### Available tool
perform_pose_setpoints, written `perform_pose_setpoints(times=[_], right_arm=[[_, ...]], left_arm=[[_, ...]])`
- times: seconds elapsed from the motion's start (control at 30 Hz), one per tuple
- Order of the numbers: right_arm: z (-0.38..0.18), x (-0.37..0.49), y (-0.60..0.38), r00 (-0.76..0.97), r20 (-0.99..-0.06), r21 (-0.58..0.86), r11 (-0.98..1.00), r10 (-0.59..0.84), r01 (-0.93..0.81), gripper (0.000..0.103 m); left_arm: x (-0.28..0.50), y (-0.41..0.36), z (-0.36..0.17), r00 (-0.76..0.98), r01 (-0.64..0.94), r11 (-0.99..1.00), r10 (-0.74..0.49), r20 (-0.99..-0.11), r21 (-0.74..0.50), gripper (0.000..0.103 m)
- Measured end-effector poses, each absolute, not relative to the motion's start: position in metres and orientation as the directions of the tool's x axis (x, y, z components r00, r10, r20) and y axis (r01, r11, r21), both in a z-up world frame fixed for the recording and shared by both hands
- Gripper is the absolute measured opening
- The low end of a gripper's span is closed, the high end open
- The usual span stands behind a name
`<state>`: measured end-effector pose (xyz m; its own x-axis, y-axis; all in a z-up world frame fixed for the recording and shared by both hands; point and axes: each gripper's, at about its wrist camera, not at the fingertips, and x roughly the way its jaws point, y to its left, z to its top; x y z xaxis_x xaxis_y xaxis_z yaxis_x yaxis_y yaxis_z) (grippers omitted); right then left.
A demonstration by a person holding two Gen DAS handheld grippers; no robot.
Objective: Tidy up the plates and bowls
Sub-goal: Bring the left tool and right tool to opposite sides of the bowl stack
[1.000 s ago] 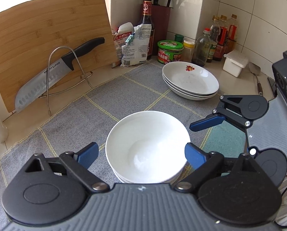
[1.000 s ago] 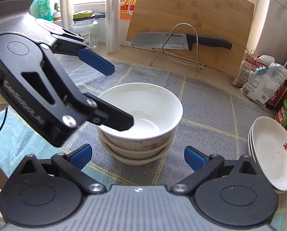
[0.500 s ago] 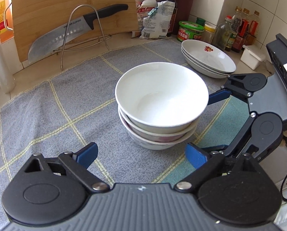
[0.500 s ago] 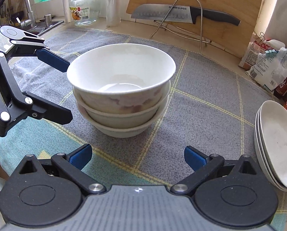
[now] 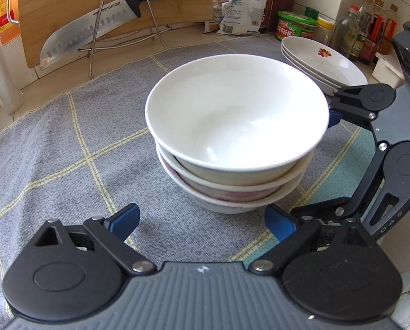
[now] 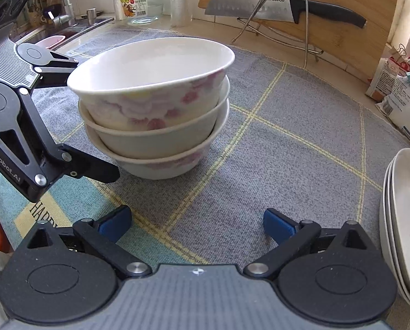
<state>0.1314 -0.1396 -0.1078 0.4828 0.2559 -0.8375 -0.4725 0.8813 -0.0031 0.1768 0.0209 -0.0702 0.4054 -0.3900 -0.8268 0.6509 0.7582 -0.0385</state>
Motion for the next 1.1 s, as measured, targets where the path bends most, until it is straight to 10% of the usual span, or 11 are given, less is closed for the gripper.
perform_pose_setpoints(times=[1.1], right_arm=[[-0.103, 0.156, -0.129, 0.447, -0.841, -0.002, 0.824, 0.306, -0.567, 0.103]], left_arm=[[0.200, 0.038, -0.073, 0.289, 0.871, 0.490, -0.570, -0.769, -0.036, 0.099]])
